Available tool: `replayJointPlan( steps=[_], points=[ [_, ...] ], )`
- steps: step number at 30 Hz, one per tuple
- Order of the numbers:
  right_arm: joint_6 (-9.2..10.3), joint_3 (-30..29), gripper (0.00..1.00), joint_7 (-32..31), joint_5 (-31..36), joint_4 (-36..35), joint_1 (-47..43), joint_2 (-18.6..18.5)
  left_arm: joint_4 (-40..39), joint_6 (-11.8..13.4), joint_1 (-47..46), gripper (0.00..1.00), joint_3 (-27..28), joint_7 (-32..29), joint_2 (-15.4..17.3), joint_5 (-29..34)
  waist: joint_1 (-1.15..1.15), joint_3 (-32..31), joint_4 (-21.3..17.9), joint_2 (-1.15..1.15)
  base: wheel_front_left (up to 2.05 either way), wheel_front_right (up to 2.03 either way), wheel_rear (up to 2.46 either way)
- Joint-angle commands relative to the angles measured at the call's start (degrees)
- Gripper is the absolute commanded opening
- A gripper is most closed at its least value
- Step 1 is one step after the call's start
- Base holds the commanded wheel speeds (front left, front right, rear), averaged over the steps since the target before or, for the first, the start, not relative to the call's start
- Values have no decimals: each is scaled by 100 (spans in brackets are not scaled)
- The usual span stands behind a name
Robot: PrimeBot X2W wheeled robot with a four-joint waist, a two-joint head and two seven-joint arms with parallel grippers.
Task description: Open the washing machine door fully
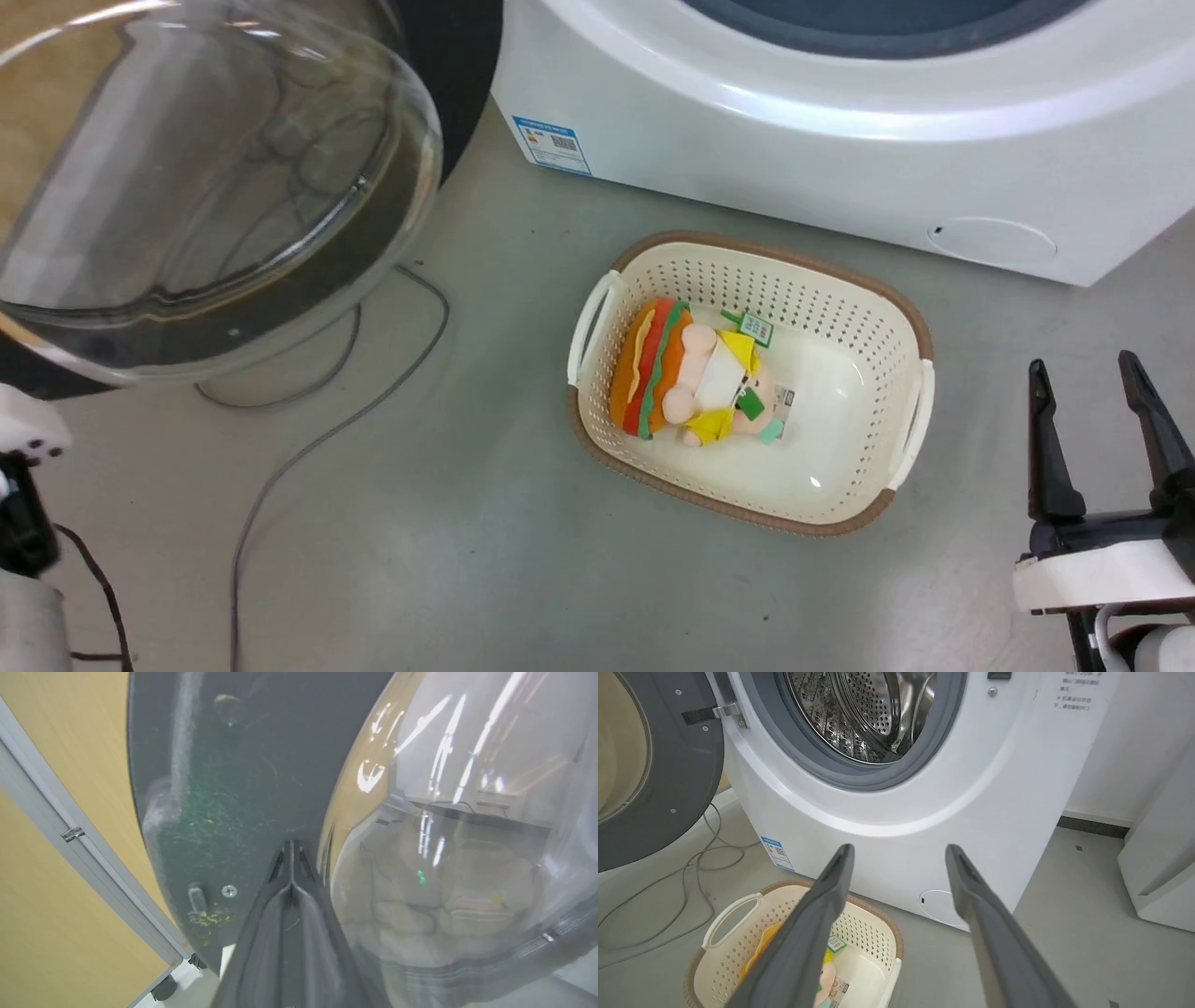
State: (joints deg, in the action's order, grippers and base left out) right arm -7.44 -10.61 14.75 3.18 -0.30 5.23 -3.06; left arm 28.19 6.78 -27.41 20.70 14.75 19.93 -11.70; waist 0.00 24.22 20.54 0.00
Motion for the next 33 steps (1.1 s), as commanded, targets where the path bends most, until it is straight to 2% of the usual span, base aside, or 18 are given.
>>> replayJointPlan(
  steps=[1, 11, 16, 25, 33],
  points=[
    [-5, 3, 100, 25, 55, -27, 99, 18, 105, -37, -127, 0, 66, 25, 80, 31, 0, 37, -27, 0, 0, 0, 0],
    [-5, 42, 100, 25, 67, 13, 200, 18, 696, -181, -465, 0, 249, 25, 224, 139, 0, 59, -82, 0, 0, 0, 0],
    [-5, 70, 100, 25, -18, 105, 118, 18, 795, -337, -444, 0, 278, 25, 154, 249, 0, -223, -87, 0, 0, 0, 0],
    [-5, 124, 100, 25, -225, 212, -56, 18, 346, -467, -37, 0, 258, 25, -186, 545, 0, -850, -117, 0, 0, 0, 0],
    [-5, 102, 100, 25, -410, 270, -245, 18, -524, -535, 448, 0, 176, 25, -469, 813, 0, -1301, -151, 0, 0, 0, 0]
  ],
)
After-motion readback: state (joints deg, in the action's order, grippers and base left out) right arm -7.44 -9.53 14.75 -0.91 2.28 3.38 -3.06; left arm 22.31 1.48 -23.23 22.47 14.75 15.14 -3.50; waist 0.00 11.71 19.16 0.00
